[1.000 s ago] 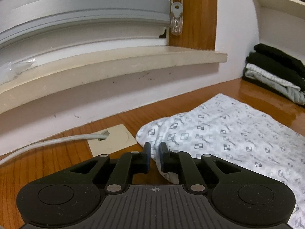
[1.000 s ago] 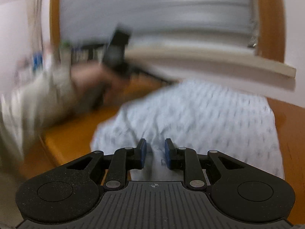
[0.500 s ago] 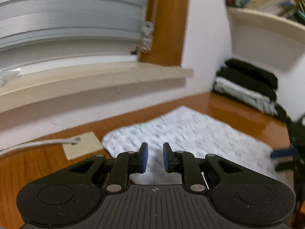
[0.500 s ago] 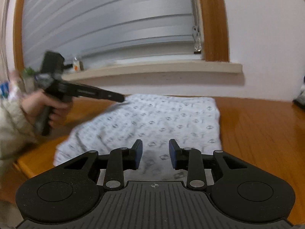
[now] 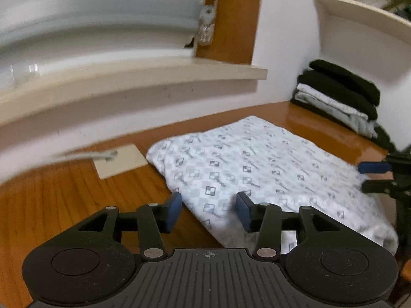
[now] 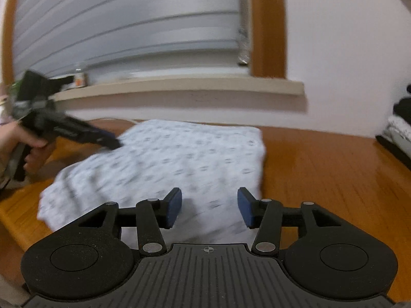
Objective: Fold clothes
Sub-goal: 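Grasp the folded white printed garment edge with both tools, then lift the folded garment with both tools and carry it onto the clothes stack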
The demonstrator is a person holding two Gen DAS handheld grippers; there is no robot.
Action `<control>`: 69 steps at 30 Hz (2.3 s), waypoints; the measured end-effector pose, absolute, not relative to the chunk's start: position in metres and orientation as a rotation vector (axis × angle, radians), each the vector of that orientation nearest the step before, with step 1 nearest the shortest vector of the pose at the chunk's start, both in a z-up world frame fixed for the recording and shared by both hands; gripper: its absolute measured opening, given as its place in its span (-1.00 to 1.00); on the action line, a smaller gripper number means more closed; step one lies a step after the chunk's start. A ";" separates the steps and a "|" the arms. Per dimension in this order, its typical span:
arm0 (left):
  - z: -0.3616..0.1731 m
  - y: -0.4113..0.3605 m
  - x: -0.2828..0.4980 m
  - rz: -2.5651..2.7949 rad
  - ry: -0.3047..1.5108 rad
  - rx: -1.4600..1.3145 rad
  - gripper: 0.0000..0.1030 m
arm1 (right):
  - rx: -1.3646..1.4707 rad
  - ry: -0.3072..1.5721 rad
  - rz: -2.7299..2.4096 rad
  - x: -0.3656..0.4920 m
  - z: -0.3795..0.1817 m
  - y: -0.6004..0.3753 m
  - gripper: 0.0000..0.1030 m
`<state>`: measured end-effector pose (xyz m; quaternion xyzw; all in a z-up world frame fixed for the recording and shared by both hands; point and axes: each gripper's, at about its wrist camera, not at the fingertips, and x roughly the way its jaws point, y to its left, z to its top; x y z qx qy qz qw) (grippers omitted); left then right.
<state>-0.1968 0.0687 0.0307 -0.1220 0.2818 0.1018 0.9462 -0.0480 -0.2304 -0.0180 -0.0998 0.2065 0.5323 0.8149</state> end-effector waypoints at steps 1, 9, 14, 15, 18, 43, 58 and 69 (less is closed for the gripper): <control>0.029 0.074 -0.194 0.197 0.581 -0.289 -0.04 | -0.204 0.472 1.131 -0.034 -0.015 -0.227 -0.05; 0.023 0.097 -0.182 0.140 0.618 -0.446 -0.04 | -0.196 0.650 1.144 0.042 -0.018 -0.191 -0.05; 0.020 0.097 -0.176 0.109 0.609 -0.470 -0.05 | -0.194 0.681 1.193 0.056 -0.025 -0.172 -0.05; 0.021 0.096 -0.175 0.108 0.610 -0.469 -0.05 | -0.194 0.675 1.200 0.055 -0.025 -0.168 -0.05; 0.022 0.092 -0.172 0.111 0.619 -0.446 -0.05 | -0.197 0.663 1.232 0.051 -0.027 -0.160 -0.18; 0.054 -0.034 -0.078 -0.043 0.466 -0.172 -0.59 | -0.177 0.348 1.118 0.031 0.006 -0.262 -0.74; 0.022 -0.045 0.047 -0.181 0.675 -0.225 -0.32 | -0.027 0.595 0.894 0.120 -0.027 -0.387 -0.31; -0.003 -0.012 0.085 -0.403 0.727 -0.427 -0.08 | 0.003 0.666 0.885 0.143 -0.030 -0.354 -0.01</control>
